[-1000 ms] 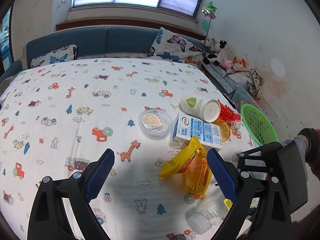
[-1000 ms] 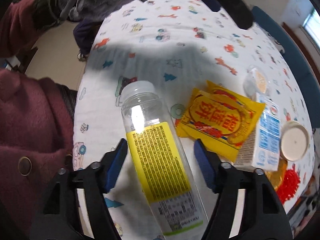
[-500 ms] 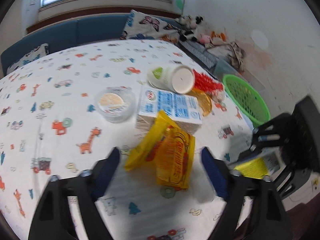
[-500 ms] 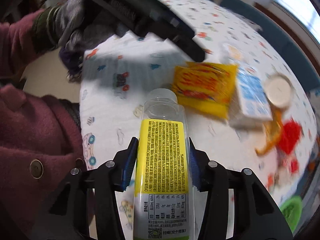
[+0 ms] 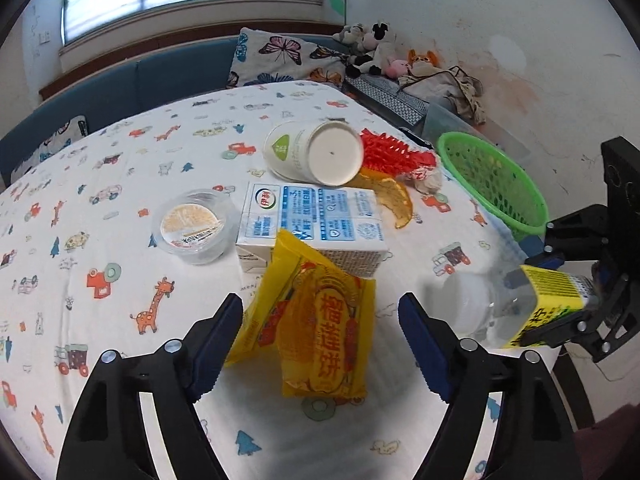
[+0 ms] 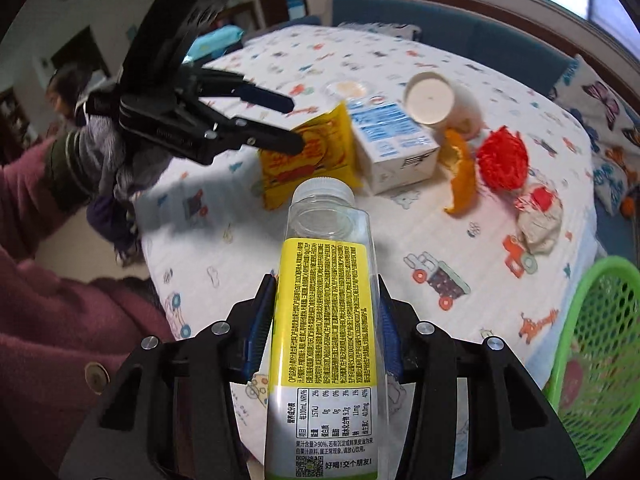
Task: Collect trash
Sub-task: 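Grasp the yellow-labelled plastic bottle with the right gripper and lift it, then grasp the yellow pastry bag with the left gripper while the right carries the bottle toward the basket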
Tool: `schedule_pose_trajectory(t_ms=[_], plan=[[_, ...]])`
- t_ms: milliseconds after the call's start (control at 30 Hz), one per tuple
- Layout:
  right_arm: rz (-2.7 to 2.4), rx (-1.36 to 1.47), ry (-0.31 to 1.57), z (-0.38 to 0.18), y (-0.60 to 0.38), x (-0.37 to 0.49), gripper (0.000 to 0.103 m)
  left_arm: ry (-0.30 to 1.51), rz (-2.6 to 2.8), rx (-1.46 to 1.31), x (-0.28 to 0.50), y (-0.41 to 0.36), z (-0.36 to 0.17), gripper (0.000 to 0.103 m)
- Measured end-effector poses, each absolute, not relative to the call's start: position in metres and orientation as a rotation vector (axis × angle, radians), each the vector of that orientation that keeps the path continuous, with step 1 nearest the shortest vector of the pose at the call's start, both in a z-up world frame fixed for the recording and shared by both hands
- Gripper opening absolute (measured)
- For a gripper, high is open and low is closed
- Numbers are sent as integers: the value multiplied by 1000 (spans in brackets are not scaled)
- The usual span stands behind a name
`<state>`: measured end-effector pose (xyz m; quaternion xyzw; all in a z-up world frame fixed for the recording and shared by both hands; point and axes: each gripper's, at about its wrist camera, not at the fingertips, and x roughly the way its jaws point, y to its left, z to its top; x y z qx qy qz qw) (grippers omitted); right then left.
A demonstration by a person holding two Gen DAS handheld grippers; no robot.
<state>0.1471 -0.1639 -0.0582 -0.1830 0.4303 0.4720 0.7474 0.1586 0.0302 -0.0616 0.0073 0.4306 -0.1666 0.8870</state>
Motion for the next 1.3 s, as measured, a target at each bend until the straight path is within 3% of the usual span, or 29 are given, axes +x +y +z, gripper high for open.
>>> schedule_pose_trajectory(t_ms=[167,400,567,767,833,867,900,1000,1233,1300], plan=[[1006,-326,936,-55,-172,152,48,959,-361,-38,171,34,-77,85],[934,-217,919,-46,-190,165,48,969,-359,12,169,22,-90,86],[865,-123,905,-40,-211,178,48,965,-365,48,168,14,-94,70],[796,-56,877,-34,-235,184,48,950,-378,96,166,7,-94,63],[785,-38,875,-33,-241,184,48,946,-396,105,167,7,-91,66],[778,-29,874,-32,-244,183,48,947,-396,108,168,7,-90,78],[774,-20,874,-32,-247,182,48,946,-397,109,168,7,-88,83],[767,-7,874,-34,-251,183,48,947,-442,116,171,5,-86,86],[743,10,872,-35,-258,182,48,995,-458,138,178,-1,-98,85],[725,18,865,-33,-264,182,48,985,-461,150,174,-4,-99,75]])
